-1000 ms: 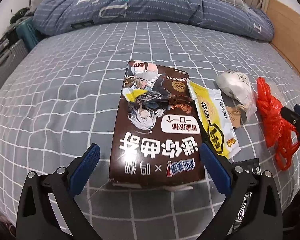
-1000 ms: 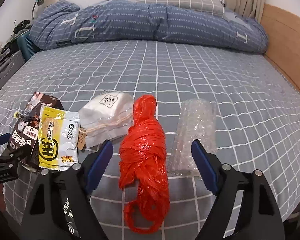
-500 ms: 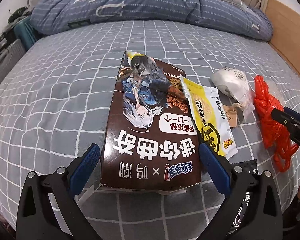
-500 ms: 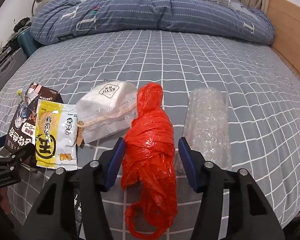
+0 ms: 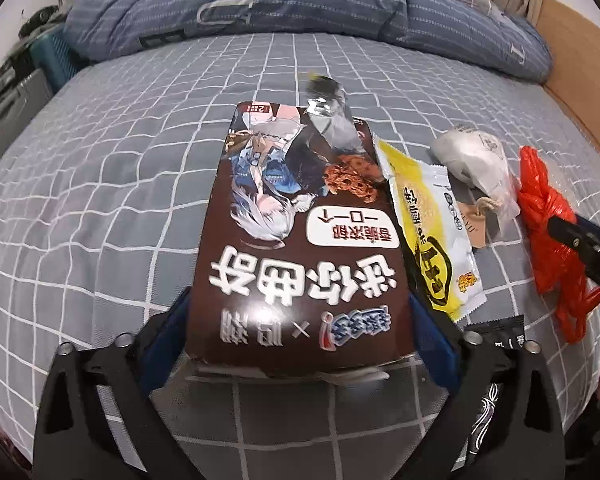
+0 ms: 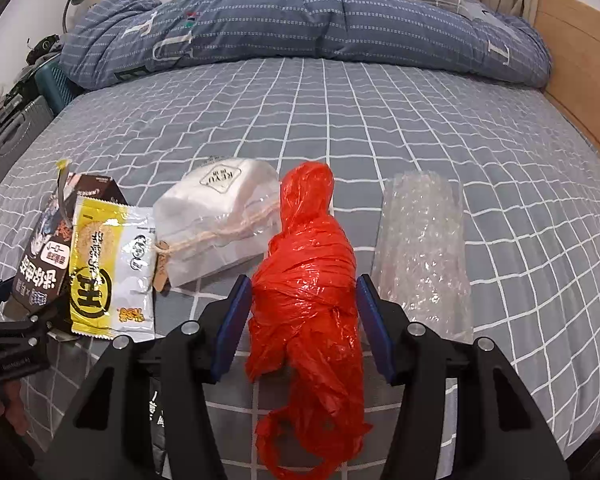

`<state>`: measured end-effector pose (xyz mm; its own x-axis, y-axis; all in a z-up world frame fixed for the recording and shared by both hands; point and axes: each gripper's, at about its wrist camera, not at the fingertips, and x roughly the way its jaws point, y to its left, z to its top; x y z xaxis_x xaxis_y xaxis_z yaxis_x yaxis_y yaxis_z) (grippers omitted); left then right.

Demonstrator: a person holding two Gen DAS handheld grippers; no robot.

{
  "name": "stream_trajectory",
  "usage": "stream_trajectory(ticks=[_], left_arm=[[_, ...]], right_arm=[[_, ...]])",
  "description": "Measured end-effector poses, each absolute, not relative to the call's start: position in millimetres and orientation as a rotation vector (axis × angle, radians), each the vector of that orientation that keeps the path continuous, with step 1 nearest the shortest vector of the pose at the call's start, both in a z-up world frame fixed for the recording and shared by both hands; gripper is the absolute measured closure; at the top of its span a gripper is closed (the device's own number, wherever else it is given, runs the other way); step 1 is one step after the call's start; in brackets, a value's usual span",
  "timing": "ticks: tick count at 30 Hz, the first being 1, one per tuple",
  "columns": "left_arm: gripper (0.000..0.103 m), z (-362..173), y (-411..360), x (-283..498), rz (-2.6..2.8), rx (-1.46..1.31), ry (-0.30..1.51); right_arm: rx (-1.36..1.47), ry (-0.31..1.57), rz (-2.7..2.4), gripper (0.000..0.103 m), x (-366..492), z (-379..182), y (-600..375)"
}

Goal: Collect trash
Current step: 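Grasp the brown snack box with the left tool while the right tool grasps the red bag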

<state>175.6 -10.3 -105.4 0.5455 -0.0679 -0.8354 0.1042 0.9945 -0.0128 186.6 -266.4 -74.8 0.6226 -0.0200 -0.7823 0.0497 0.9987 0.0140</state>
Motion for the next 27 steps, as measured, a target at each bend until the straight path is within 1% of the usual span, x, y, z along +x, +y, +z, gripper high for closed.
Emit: stream_trajectory(ticks=[1,2,4,6,16,27], left_arm=[[0.014,-104,-9,175,-0.100,0.039,0.982],[0.014,-103,-8,175,-0.104,0.032,0.980],[0.015,-101,-4,174,-0.109,0.010,0.976],[0.015,-94,-1,172,-0.104,0.004,0.958],[0.015,-52,10,161,-0.074,-0.009,0.871],[0.015,-33,8,142,-0.082,-0.014,0.858]], right_arm=[[0.035,0.902,-0.038,0.061,187,-75,-266],[0.038,0.903,-0.037,0.063,187,-75,-266],[0.043,0.903,-0.035,0.071,186,-75,-267],[0.040,0.895,-0.032,0.073,185,-72,-266],[0.044,0.822,-0.043,0.074,172,-43,-267],[0.048,0.758,-0.031,0.074,150,-7,-266]])
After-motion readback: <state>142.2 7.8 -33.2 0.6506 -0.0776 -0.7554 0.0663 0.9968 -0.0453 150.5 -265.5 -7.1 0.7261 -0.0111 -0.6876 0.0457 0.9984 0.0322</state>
